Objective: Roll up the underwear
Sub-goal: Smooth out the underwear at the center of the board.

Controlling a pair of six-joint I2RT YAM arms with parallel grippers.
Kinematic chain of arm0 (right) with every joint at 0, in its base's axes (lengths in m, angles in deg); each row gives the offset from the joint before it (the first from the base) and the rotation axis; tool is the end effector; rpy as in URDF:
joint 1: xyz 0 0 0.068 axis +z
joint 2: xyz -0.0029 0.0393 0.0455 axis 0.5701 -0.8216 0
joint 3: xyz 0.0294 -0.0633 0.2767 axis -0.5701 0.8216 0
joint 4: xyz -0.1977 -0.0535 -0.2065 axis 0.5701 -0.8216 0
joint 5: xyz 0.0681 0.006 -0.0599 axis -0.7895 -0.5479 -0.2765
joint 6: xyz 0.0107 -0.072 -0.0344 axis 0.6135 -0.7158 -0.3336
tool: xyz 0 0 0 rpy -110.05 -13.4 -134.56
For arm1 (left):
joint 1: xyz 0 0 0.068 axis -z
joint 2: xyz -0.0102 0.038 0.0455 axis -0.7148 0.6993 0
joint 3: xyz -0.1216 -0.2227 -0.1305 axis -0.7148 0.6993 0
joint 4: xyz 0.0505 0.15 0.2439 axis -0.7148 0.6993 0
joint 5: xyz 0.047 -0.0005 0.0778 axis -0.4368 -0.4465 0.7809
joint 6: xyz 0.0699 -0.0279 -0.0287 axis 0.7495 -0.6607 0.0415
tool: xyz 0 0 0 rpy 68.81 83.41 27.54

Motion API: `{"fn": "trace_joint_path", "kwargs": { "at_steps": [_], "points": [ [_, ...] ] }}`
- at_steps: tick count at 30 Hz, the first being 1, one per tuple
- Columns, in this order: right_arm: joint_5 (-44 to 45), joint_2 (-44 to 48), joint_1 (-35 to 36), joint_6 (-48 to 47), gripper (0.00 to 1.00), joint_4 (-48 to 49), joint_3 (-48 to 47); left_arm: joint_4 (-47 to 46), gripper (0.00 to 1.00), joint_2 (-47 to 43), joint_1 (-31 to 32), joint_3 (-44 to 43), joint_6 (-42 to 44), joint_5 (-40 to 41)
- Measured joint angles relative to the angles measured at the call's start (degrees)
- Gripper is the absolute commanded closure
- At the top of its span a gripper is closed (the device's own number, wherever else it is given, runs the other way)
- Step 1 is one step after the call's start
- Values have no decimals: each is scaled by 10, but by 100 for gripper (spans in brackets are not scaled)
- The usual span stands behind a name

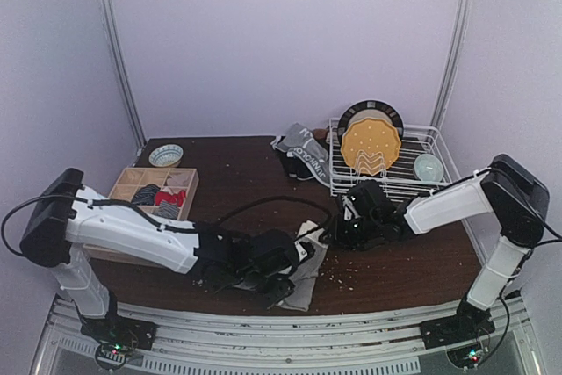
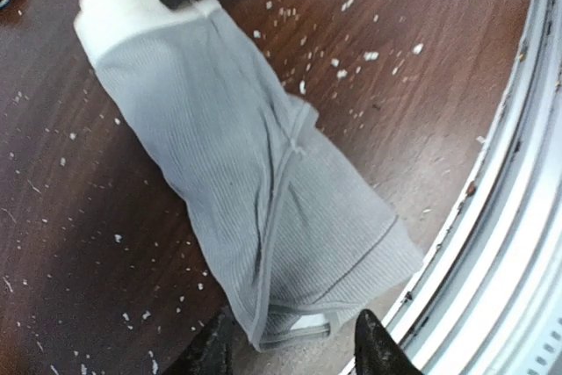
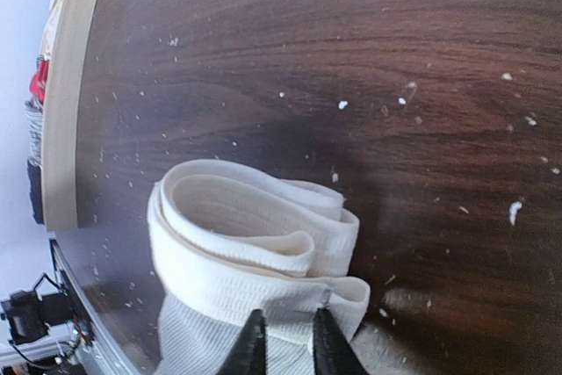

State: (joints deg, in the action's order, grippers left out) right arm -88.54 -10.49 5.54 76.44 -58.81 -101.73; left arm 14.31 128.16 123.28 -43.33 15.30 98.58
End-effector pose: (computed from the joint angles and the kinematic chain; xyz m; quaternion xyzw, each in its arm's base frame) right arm 0.2707 0.2590 0.1066 -0.0291 0.9016 0.3844 0.1962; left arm 0.0988 -0.3817 0.1426 0.4606 0.8443 -0.1158 0.2482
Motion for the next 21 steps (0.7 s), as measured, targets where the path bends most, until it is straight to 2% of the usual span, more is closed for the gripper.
{"fn": "trace_joint_path", "kwargs": {
  "at_steps": [2,3,5,8,9,15,21],
  "points": [
    [0,17,0,-3,73,-12,0,1,56,-37,0,4,0,-4],
    [0,31,0,-6,72,-19,0,2,61,-57,0,5,0,-4],
    [0,60,3,-12,73,-30,0,0,74,-88,0,5,-2,-4],
    [3,105,17,-19,80,-35,0,-6,98,-99,-12,-6,-3,-9],
    [3,111,25,-22,82,-35,0,-10,100,-94,-20,-10,-8,-13],
    [5,95,65,-27,87,-31,0,-62,100,-8,-84,-28,-18,-46],
    [4,40,70,-14,90,-11,1,-105,100,75,-88,-34,-35,-87]
  ]
}}
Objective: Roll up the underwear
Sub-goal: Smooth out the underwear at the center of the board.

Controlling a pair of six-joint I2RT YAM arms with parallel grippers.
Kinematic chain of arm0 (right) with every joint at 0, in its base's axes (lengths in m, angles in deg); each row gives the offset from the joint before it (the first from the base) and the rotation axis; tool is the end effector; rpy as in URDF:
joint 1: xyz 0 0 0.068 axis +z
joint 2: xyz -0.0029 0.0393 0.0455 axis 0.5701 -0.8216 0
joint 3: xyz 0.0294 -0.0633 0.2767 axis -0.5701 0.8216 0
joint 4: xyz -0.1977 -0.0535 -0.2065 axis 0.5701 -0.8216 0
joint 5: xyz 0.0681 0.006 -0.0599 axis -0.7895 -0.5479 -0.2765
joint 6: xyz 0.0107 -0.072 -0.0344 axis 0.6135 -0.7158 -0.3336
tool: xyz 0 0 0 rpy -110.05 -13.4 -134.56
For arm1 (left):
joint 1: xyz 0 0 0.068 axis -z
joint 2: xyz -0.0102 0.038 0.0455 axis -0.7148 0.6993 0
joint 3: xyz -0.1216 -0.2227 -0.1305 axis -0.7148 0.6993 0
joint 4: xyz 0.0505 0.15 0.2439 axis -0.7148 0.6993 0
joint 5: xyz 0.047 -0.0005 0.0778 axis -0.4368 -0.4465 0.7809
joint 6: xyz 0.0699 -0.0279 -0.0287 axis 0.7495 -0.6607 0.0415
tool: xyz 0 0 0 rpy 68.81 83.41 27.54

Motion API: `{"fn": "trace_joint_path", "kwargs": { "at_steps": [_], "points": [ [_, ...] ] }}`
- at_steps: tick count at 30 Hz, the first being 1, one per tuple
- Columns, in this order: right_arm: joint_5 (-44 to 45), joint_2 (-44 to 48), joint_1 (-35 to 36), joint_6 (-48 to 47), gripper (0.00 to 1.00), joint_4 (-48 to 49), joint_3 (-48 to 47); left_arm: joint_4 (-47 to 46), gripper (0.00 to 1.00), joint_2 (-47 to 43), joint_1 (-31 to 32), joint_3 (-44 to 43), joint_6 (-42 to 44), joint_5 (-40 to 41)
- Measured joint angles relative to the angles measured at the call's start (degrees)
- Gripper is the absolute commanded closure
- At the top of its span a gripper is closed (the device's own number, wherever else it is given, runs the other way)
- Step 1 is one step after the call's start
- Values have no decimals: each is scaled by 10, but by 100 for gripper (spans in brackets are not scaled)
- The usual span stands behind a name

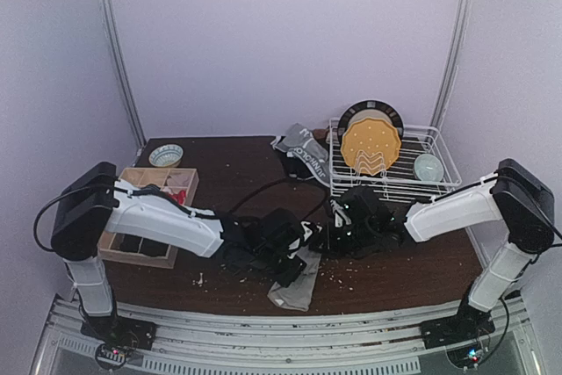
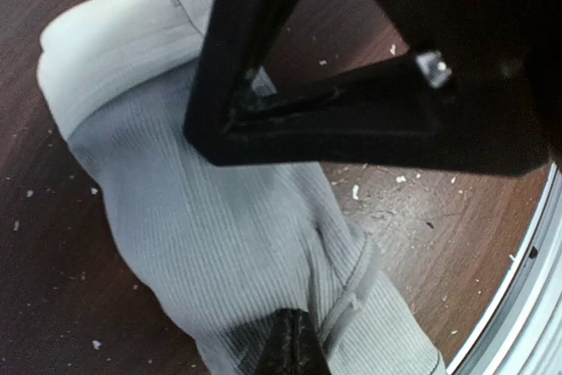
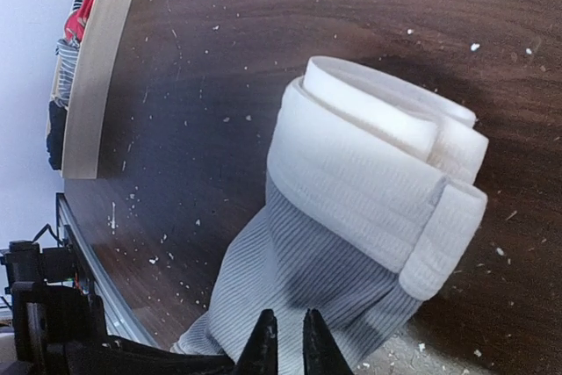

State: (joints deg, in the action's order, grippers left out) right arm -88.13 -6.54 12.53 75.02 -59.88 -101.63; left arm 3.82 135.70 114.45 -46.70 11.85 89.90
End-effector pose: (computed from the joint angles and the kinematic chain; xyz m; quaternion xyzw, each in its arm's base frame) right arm 0.2359 0.2880 0.1283 -0.0969 0.8874 0.4058 0.1962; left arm 0.1609 -0.4031 0.1229 0.3794 0.8721 -0.1945 0.2402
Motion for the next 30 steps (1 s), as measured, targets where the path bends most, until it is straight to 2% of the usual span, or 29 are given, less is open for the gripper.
{"fn": "trace_joint_path", "kwargs": {
  "at_steps": [8,11,17,21,25,30],
  "points": [
    [0,-26,14,14,92,55,58,-49,100,21,12,27,-20,-25],
    [1,-23,14,13,88,57,58,-60,100,26,18,34,-19,-23],
    [35,77,13,-15,60,-15,56,-71,100,17,24,50,-17,-7],
    [62,107,0,-39,53,-47,12,-65,100,4,25,60,-14,0],
    [70,54,-16,-63,53,-65,-49,-58,100,-2,26,60,-14,5],
    [74,-27,-22,-78,58,-75,-104,-50,100,-3,30,60,-14,8]
  ]
}}
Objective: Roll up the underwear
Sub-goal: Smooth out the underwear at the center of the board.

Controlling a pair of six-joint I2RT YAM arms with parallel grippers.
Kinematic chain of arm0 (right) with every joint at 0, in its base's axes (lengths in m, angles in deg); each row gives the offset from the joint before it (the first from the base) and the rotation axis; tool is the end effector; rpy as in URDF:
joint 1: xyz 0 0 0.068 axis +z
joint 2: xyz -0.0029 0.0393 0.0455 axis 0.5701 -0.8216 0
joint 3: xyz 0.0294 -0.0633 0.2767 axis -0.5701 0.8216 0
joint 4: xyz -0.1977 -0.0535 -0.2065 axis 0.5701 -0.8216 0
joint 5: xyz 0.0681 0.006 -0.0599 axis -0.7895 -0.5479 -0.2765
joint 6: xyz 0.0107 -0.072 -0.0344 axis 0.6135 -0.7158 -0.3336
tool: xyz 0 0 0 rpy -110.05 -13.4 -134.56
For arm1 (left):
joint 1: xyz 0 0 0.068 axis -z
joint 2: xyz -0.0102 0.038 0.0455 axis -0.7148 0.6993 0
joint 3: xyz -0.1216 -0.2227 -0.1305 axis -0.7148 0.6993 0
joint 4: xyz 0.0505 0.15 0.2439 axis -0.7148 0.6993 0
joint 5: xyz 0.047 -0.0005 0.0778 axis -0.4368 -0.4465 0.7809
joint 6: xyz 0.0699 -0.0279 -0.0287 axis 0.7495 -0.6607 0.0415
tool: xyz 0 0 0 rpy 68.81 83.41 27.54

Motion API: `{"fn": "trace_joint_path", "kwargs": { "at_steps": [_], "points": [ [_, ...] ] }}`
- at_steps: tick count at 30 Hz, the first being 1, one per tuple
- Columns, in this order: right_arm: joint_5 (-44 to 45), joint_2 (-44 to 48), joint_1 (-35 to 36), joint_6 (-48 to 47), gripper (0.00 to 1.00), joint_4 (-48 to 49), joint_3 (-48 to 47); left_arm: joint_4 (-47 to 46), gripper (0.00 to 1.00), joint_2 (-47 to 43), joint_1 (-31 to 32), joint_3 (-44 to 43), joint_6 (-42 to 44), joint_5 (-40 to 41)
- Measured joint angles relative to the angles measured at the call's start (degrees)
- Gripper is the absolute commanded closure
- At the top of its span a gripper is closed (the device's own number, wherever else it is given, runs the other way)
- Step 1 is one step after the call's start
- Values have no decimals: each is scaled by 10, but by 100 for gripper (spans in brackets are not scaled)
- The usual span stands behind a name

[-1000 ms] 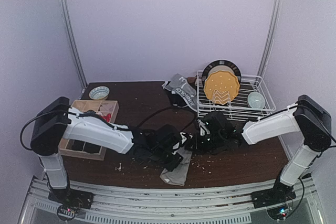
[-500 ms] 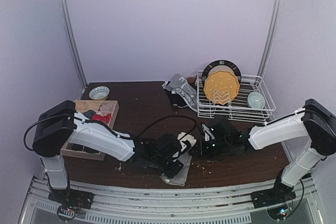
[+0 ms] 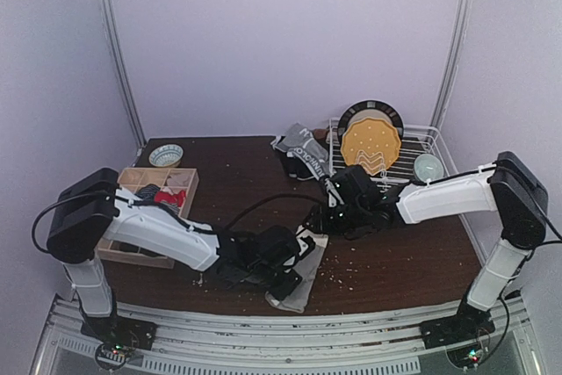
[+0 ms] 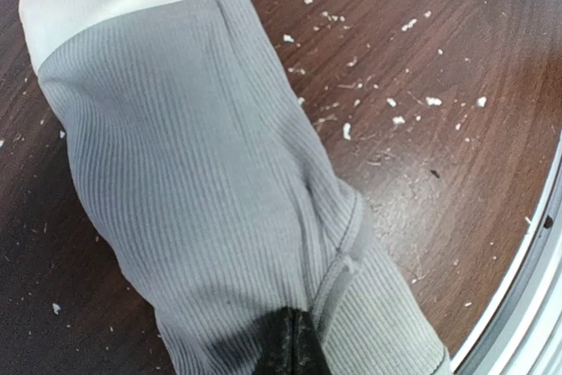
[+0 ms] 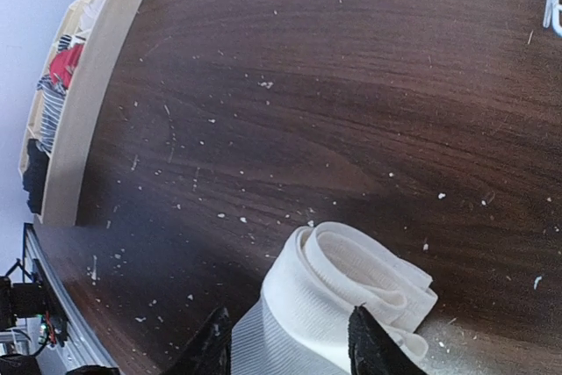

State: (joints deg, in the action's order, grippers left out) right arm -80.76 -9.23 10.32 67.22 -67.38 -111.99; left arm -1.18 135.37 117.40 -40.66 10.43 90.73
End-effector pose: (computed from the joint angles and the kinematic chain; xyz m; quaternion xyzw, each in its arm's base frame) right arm 0.2785 0.2982 0.1573 -0.1132 0.8906 0.3465 0.2720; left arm 0.1353 -0.3934 0.0986 0.3899 0.8693 -0.1943 0.2336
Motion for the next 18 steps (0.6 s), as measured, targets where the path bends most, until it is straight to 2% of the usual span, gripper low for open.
{"fn": "trace_joint_path", "kwargs": {
  "at_steps": [5,7,10,14,18],
  "points": [
    [4,0,1,-1,55,5,21,13,99,-22,6,15,-1,31],
    [12,30,5,-7,54,-6,40,28,91,-61,7,34,-1,43],
    [33,100,19,-34,52,-40,49,49,87,-132,7,45,-2,57],
    [64,167,62,-89,53,-75,47,48,86,-215,7,62,-11,74],
    [114,165,137,-150,55,-124,28,52,86,-278,7,116,-38,103]
  ]
}}
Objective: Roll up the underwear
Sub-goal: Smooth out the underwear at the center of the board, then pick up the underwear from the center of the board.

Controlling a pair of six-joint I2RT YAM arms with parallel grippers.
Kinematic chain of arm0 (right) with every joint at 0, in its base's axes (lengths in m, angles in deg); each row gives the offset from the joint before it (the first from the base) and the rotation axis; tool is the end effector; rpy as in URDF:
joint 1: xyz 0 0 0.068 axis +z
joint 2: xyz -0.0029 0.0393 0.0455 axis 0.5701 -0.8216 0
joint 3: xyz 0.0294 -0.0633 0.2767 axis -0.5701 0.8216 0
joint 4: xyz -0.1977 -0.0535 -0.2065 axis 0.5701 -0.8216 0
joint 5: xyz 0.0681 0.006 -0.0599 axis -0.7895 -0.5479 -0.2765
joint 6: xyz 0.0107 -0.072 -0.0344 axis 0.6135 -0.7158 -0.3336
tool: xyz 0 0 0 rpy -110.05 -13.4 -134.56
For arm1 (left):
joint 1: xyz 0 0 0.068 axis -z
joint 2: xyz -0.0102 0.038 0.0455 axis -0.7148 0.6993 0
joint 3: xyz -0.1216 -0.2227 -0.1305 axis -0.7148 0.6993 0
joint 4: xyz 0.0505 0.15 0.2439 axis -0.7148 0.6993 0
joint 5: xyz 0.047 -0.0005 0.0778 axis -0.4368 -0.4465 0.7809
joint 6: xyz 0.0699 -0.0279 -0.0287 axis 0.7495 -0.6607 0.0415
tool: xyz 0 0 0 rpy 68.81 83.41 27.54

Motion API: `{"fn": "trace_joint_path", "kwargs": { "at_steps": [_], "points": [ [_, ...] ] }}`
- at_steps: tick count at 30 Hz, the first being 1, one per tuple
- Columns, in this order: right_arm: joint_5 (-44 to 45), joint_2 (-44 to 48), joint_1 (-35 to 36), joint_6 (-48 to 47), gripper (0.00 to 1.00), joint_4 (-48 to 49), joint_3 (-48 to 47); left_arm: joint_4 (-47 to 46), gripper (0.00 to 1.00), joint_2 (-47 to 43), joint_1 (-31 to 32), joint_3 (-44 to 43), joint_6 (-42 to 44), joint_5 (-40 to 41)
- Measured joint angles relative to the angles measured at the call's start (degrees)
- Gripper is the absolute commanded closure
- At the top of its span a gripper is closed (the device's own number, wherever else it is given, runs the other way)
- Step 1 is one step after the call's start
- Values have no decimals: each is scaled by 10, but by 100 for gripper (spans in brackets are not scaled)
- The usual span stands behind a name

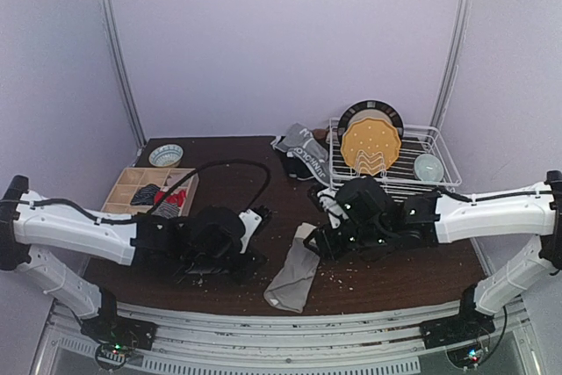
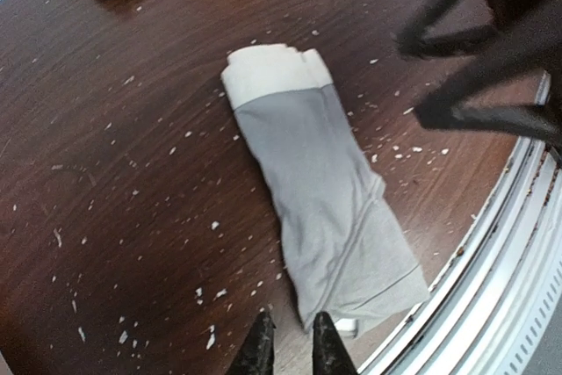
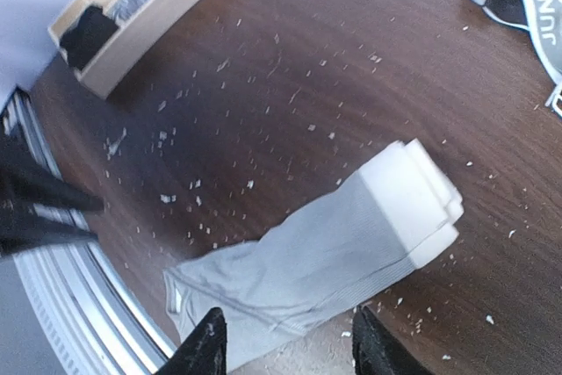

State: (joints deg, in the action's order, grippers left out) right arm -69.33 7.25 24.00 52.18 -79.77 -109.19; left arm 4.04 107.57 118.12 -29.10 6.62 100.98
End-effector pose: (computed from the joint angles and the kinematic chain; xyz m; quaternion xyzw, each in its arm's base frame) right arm 0.1862 0.3061 0.2187 -0.2894 0.8480 0.2821 0.3428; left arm 0.1188 -0.3177 0.1969 0.3151 0.8577 -0.2166 0.3437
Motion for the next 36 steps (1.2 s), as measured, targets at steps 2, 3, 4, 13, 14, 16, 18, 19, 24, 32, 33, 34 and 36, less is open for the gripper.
{"fn": "trace_joint_path", "kwargs": {
  "at_steps": [2,3,4,13,14,16,18,19,24,32,33,34,36],
  "points": [
    [16,-26,38,-27,55,-36,-24,9,86,-22,0,31,-17,15],
    [21,-42,51,-36,54,-49,-36,12,86,-30,0,44,-24,22],
    [26,-57,64,-46,53,-60,-46,19,86,-36,0,55,-32,28],
    [47,-150,157,-106,53,-113,-100,40,86,-83,0,95,-69,60],
    [48,-163,161,-111,53,-118,-111,40,86,-86,0,97,-71,62],
    [49,-185,170,-120,53,-129,-131,40,86,-90,0,102,-76,67],
    [51,-203,175,-126,53,-138,-149,40,86,-92,0,106,-79,71],
    [52,-211,176,-130,53,-142,-156,40,86,-93,0,108,-81,73],
    [52,-247,179,-136,53,-149,-180,40,87,-95,0,124,-89,76],
    [39,-267,184,-131,59,-155,-180,40,87,-95,0,130,-94,80],
    [38,-267,186,-130,61,-155,-179,40,87,-95,0,130,-94,80],
    [37,-267,188,-129,63,-155,-178,40,87,-94,0,130,-94,80],
    [37,-268,189,-127,64,-156,-177,38,87,-94,0,131,-94,80]
  ]
}}
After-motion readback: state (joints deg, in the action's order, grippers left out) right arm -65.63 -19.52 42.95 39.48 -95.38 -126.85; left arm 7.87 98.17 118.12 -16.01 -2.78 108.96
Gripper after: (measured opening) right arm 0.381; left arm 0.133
